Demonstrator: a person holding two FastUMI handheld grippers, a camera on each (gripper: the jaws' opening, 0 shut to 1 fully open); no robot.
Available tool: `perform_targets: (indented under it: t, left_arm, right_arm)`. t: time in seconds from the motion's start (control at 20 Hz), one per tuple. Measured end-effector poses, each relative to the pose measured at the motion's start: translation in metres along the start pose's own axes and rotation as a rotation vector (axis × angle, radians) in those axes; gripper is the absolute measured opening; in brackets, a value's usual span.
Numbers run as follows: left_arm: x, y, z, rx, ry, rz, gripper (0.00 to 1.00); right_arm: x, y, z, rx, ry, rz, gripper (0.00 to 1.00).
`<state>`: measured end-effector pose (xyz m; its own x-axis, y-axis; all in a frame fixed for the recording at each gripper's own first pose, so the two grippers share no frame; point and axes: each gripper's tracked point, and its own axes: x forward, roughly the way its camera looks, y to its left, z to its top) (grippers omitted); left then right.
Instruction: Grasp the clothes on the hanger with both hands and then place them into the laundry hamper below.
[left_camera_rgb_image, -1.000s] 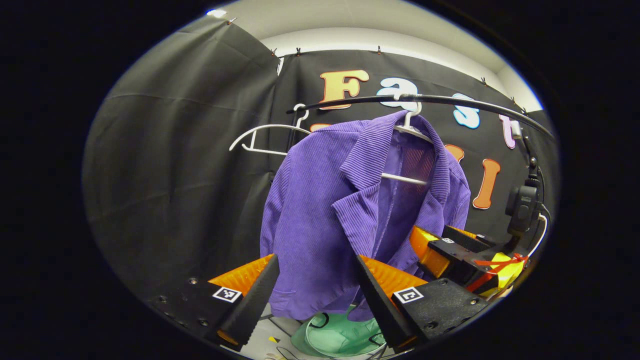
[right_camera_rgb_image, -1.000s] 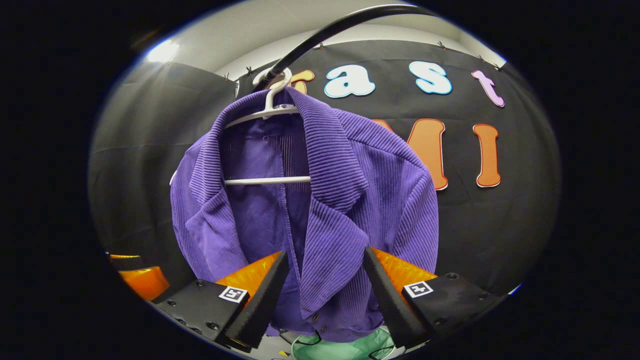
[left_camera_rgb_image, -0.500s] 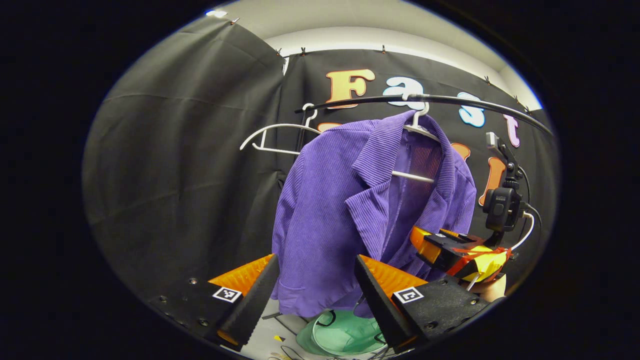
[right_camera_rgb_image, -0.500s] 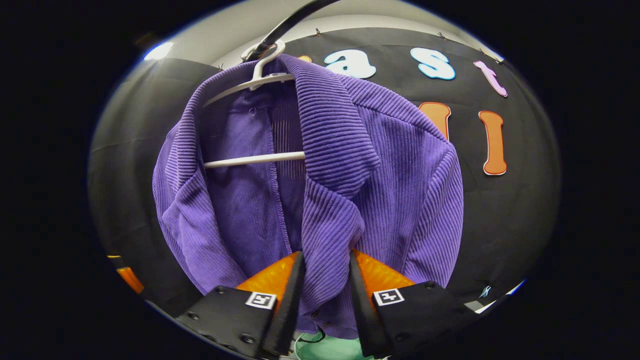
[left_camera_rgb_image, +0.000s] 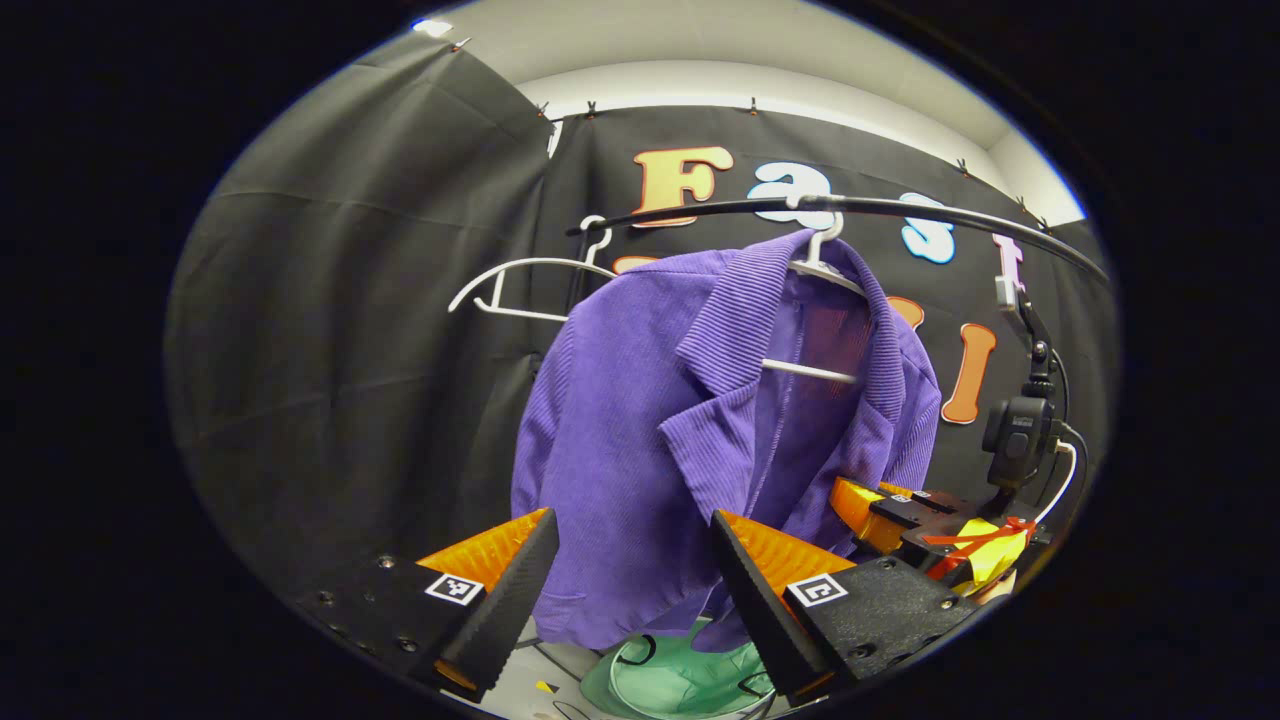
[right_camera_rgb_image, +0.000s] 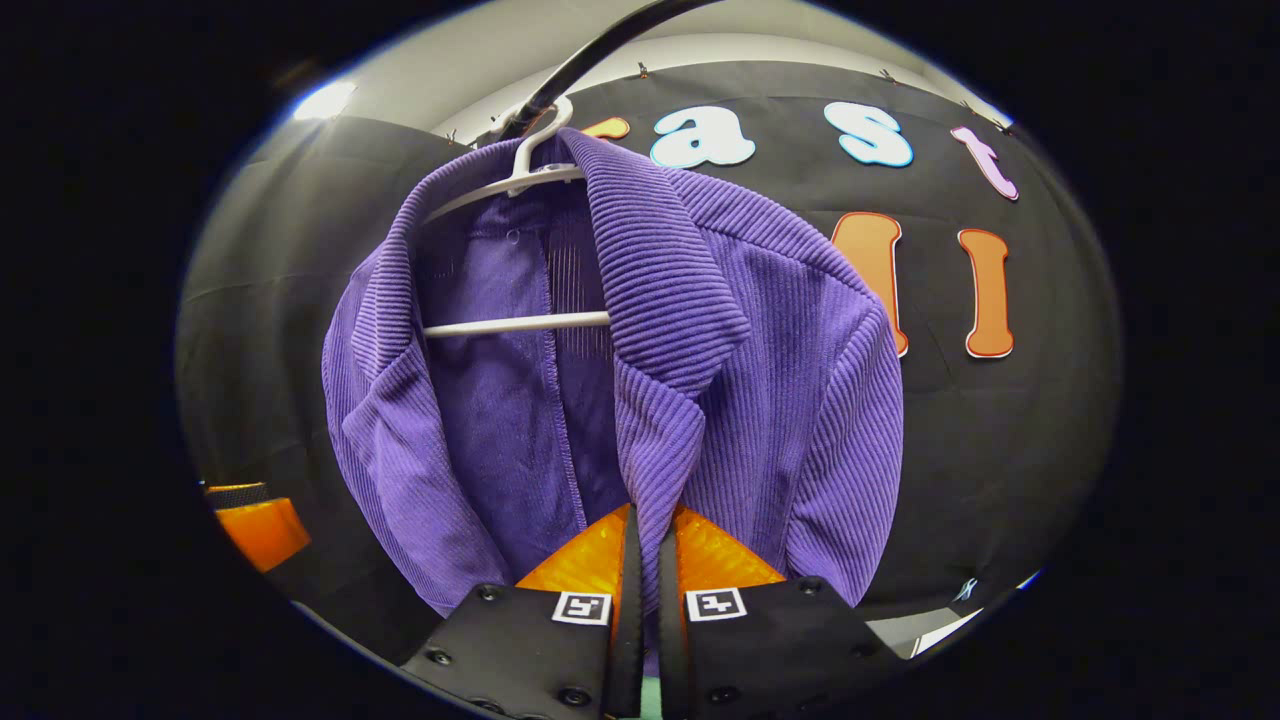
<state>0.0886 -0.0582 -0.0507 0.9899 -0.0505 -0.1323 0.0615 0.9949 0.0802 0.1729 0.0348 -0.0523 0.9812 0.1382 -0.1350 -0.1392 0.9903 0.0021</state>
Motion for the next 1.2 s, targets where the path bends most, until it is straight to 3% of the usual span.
perform_targets:
  t: [0.2,0.5,0.6,1.0,1.1,1.15,1.2]
  left_arm:
    - [0.017,-0.020,-0.003,0.009,0.007,-0.045,0.92]
    - [0.046,-0.039,-0.005,0.045,0.002,-0.072,0.95]
    - [0.057,-0.041,-0.007,0.030,0.006,-0.072,0.92]
    - [0.076,-0.054,-0.021,-0.039,0.048,-0.108,0.95]
    - [0.075,-0.054,-0.021,-0.041,0.052,-0.097,0.90]
    - [0.076,-0.052,-0.023,-0.034,0.059,-0.087,0.76]
    - [0.077,-0.047,-0.023,-0.024,0.064,-0.078,0.78]
  right_arm:
    - [-0.008,-0.007,0.003,0.007,-0.004,0.001,0.14]
    - [-0.021,-0.017,0.009,0.023,-0.014,0.016,0.14]
    - [-0.026,-0.021,0.011,0.024,-0.022,0.022,0.14]
    - [-0.042,-0.034,0.019,0.031,-0.041,0.017,0.14]
    - [-0.046,-0.036,0.020,0.039,-0.045,0.012,0.14]
    - [-0.046,-0.037,0.020,0.042,-0.044,0.011,0.15]
    - [-0.048,-0.038,0.021,0.044,-0.045,0.009,0.14]
